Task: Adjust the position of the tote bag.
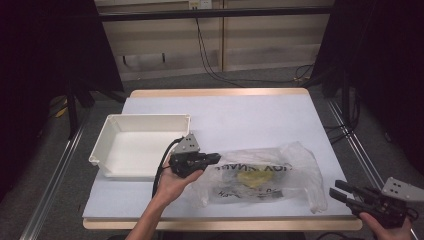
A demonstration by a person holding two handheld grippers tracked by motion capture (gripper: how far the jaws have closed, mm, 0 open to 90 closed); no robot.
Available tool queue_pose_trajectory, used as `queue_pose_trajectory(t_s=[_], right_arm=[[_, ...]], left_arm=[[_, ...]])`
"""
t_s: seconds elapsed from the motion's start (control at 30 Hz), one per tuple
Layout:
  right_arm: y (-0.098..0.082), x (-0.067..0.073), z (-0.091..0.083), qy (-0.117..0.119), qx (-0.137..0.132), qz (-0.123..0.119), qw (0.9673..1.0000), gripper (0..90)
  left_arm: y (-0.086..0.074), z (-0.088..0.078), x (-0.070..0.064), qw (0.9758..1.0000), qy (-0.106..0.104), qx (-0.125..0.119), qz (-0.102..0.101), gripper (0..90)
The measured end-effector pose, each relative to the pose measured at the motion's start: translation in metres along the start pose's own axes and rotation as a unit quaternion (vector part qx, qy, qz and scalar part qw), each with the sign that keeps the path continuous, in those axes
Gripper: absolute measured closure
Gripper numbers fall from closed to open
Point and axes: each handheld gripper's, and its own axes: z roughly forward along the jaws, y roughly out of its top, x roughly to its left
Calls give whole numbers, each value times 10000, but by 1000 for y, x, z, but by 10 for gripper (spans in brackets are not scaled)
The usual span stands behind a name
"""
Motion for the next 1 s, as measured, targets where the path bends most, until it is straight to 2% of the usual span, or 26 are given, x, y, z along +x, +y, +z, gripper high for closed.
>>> queue_pose_trajectory(t_s=[0.1, 0.17, 0.27, 0.37, 0.4, 0.47, 0.53, 0.63, 0.7, 0.83, 1.0], right_arm=[[18, 2, 10, 218, -100, -143, 9996, 771], [29, 5, 21, 437, -146, -171, 9988, 837], [44, 8, 34, 597, -214, -295, 9976, 874], [59, 8, 38, 610, -317, -340, 9971, 874], [62, 8, 39, 634, -324, -342, 9969, 874], [67, 8, 41, 758, -336, -326, 9960, 896], [69, 13, 50, 834, -197, -428, 9954, 900], [68, 25, 67, 1104, 50, -544, 9924, 900], [67, 32, 81, 1193, 349, -681, 9899, 900], [67, 29, 102, 1220, 772, -731, 9868, 900], [72, 17, 118, 1142, 991, -707, 9860, 900]], left_arm=[[2, 5, -1, 9999, -101, 51, 29, 869], [3, 6, -1, 9999, -87, 87, 55, 869], [4, 8, -1, 9999, -78, 98, 49, 869], [6, 8, -1, 9999, -103, -4, -11, 875], [6, 8, 0, 10000, -93, 10, 24, 876], [7, 9, 1, 10000, -82, 33, -16, 876], [9, 11, 4, 9999, -98, 44, -43, 877], [13, 16, 4, 9999, -103, 85, -51, 876], [14, 19, 5, 9998, -118, 125, -58, 876], [15, 21, 6, 9998, -79, 176, -48, 852], [20, 11, 1, 9999, 5, 120, 6, 762]])
